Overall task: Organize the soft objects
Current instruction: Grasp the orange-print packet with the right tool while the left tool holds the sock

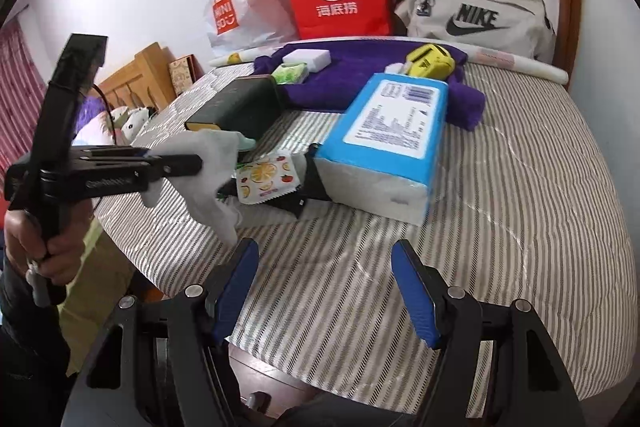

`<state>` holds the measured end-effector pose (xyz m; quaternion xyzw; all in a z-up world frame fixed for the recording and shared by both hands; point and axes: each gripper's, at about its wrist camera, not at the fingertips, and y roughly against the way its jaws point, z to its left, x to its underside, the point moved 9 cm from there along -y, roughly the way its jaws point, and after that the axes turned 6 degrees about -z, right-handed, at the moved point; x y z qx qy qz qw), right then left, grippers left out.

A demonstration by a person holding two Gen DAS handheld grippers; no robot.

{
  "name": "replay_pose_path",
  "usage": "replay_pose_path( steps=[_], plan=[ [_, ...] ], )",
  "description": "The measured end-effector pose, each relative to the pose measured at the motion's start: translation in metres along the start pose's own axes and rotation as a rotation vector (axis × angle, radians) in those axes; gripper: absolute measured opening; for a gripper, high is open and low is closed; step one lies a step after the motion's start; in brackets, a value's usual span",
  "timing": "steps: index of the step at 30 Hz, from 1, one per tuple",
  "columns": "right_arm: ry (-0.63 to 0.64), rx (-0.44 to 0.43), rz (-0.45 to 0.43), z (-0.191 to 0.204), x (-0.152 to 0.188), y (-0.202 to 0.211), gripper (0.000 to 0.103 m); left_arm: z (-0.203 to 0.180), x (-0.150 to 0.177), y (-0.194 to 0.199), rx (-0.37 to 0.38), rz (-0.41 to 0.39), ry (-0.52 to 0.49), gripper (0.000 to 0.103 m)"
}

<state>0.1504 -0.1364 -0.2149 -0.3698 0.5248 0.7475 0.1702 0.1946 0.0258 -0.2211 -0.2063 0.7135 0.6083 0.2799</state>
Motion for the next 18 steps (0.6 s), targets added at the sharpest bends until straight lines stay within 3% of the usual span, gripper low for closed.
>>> replay_pose_path(
  steps=[7,12,18],
  plan=[
    [0.042,-0.019,0.001,0.021,-0.009,-0.016,0.068,0.048,0.007,0.006,-0.073,-0.017,0.067,0.027],
    [0.062,-0.040,0.010,0.035,-0.016,-0.035,0.068,0.077,0.022,-0.012,-0.098,0.022,0.127,0.027],
    [0.118,-0.058,0.009,0.054,-0.025,-0.058,0.068,0.096,0.031,-0.027,-0.082,0.039,0.176,0.027]
  ],
)
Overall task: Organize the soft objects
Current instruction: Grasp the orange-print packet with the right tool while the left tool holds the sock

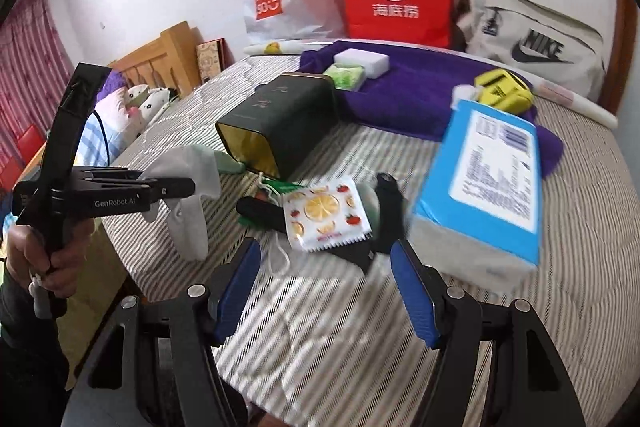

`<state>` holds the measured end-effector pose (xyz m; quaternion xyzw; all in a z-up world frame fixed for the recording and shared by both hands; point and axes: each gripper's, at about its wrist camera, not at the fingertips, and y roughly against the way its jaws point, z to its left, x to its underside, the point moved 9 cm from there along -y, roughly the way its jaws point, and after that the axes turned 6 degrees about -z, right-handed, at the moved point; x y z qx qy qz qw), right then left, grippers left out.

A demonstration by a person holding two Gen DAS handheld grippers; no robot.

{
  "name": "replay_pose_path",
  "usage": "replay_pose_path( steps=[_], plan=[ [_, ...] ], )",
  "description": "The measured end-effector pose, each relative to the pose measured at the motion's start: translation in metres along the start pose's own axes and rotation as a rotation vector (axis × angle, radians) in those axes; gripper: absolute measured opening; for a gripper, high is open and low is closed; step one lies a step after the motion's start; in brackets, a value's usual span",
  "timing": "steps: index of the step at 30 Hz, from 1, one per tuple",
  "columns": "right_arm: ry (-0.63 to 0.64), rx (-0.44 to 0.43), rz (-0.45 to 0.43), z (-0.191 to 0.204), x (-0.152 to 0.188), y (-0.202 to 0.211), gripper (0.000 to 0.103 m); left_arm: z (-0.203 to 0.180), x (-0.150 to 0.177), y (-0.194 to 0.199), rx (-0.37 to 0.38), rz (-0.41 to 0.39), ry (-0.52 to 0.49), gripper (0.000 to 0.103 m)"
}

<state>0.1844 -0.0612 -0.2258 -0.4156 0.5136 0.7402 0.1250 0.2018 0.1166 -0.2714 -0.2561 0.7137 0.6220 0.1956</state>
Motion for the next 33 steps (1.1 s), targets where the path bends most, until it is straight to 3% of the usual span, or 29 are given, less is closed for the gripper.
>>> replay_pose_path(
  steps=[15,26,29,31,33],
  plan=[
    [0.140,0.072,0.020,0.014,-0.002,-0.065,0.066,0.009,-0.004,-0.018,0.078,-0.023,0.016,0.034],
    [0.164,0.121,0.015,0.014,0.003,-0.078,0.064,0.007,-0.005,-0.019,0.096,-0.031,0.008,0.039],
    [0.120,0.079,0.037,0.014,0.003,-0.076,0.051,0.006,-0.005,-0.020,0.095,-0.031,-0.001,0.040],
    [0.124,0.087,0.039,0.014,0.001,-0.072,0.035,0.006,-0.006,-0.020,0.099,-0.032,0.001,0.041],
    [0.136,0.094,0.030,0.014,-0.001,-0.068,0.027,0.005,-0.006,-0.019,0.109,-0.033,0.008,0.043]
  ],
)
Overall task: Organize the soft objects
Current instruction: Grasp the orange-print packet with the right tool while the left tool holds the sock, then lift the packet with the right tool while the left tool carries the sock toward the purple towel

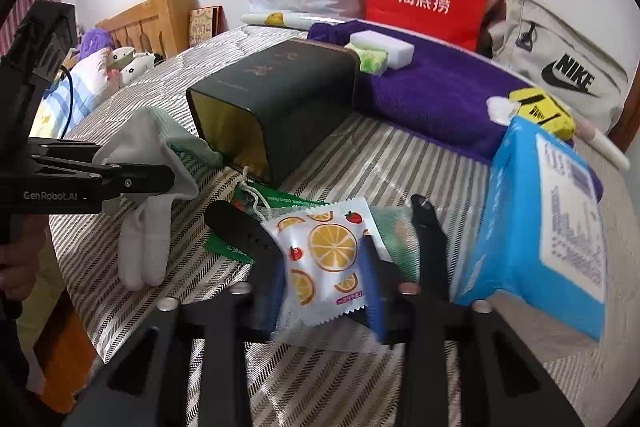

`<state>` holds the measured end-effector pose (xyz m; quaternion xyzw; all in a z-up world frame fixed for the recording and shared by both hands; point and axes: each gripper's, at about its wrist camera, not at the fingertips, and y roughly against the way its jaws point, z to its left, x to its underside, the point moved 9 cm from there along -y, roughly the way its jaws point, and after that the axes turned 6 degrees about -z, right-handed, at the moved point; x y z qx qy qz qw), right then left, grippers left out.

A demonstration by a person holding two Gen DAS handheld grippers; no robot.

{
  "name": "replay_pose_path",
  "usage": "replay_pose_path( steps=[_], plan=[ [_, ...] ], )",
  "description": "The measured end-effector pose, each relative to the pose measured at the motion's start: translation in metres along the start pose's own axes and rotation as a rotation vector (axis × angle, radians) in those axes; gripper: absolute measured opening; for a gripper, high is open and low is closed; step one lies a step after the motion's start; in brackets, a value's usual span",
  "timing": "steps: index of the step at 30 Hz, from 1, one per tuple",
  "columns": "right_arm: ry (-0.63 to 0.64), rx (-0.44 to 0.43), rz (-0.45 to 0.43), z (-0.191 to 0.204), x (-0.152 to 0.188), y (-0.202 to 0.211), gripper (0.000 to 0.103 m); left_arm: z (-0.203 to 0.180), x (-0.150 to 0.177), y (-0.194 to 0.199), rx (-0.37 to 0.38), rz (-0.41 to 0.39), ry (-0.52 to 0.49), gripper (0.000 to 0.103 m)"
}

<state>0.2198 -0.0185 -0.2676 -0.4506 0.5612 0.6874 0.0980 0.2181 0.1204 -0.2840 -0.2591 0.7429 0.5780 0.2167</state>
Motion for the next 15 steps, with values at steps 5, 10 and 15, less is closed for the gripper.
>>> replay_pose_path(
  steps=[5,10,15],
  plan=[
    [-0.020,0.004,-0.037,-0.004,-0.008,0.017,0.011,0.000,0.000,0.000,0.002,-0.005,0.007,0.043],
    [-0.116,-0.045,-0.031,-0.013,-0.008,0.038,0.004,-0.002,0.004,0.002,-0.009,0.013,-0.002,0.045],
    [-0.139,-0.031,-0.017,-0.021,0.002,0.061,0.003,-0.004,0.008,0.005,-0.018,0.018,-0.004,0.049]
  ],
)
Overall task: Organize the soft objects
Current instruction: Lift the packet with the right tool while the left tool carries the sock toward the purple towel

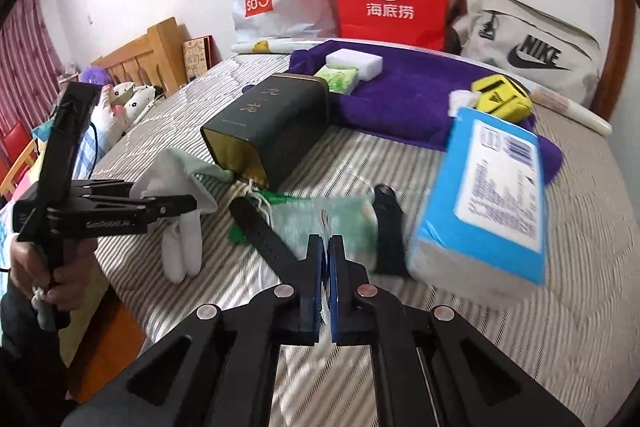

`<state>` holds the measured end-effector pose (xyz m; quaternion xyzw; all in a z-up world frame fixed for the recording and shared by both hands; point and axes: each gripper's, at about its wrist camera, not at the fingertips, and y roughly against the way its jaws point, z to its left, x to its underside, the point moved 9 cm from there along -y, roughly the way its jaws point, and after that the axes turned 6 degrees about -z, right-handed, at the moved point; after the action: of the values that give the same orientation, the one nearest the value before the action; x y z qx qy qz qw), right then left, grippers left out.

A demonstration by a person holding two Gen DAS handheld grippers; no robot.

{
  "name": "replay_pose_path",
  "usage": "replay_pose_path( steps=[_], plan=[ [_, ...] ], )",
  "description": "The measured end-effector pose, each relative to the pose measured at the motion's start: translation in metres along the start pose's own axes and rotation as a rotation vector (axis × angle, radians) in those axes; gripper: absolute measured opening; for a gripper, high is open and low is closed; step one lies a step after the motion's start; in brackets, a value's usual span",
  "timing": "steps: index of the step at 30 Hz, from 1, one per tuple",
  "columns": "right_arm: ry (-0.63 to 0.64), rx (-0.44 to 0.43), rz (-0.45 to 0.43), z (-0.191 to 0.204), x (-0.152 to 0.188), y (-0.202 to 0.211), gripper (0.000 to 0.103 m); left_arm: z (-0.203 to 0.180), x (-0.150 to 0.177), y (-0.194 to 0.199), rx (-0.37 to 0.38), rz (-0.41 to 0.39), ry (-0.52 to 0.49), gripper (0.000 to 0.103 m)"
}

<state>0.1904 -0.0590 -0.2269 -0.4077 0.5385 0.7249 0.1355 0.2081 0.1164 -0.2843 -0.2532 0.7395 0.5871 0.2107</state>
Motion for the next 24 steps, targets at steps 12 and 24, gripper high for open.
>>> replay_pose_path(
  steps=[12,24],
  plan=[
    [-0.075,0.130,0.014,-0.052,0.034,0.045,0.003,-0.012,0.001,-0.005,-0.027,0.011,-0.019,0.072],
    [-0.129,0.093,0.024,-0.071,0.048,0.026,0.005,-0.011,-0.010,-0.015,-0.157,0.008,-0.019,0.057]
  ],
)
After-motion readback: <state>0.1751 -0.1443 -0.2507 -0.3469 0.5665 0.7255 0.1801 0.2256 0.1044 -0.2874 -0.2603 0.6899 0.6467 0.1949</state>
